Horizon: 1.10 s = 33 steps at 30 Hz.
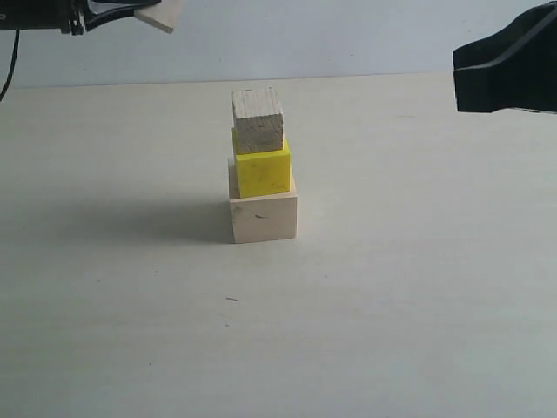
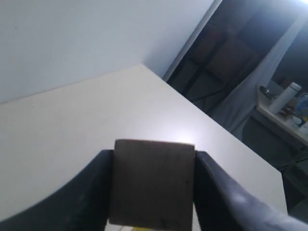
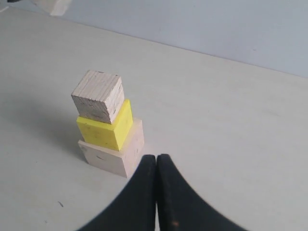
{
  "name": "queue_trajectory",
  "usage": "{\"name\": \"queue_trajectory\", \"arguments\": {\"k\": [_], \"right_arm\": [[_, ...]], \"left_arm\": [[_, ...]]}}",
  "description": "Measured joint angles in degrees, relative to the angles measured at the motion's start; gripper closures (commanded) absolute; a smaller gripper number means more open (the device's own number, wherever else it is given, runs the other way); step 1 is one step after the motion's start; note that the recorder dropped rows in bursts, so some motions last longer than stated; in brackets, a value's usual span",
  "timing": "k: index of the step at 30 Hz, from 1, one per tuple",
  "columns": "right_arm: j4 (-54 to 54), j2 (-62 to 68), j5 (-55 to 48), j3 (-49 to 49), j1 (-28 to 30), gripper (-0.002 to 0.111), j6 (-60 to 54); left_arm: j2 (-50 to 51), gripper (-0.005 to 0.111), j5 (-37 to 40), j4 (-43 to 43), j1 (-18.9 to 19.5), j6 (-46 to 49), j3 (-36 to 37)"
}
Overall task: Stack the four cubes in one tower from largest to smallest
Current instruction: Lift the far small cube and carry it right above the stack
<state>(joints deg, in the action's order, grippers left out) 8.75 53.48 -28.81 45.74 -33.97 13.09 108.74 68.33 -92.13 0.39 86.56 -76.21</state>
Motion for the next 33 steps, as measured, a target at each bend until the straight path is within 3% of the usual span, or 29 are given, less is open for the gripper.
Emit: {"name": "queue_trajectory", "arguments": {"k": [10, 22, 33], "right_arm": [[-0.1, 0.0, -0.5, 0.0, 0.0, 0.108, -0.3], [-1.2, 0.0, -1.4, 0.0, 0.0, 0.108, -0.5], [-1.2, 0.0, -1.4, 0.0, 0.0, 0.108, -1.0]], "left_arm": [[-4.5, 0.107, 0.9, -3.1, 0.0, 17.1, 11.8], [-5.3, 0.107, 1.2, -5.2, -0.7, 16.5, 12.4], [-5.4, 0.107, 1.2, -3.6, -8.6, 32.4, 12.4]]}}
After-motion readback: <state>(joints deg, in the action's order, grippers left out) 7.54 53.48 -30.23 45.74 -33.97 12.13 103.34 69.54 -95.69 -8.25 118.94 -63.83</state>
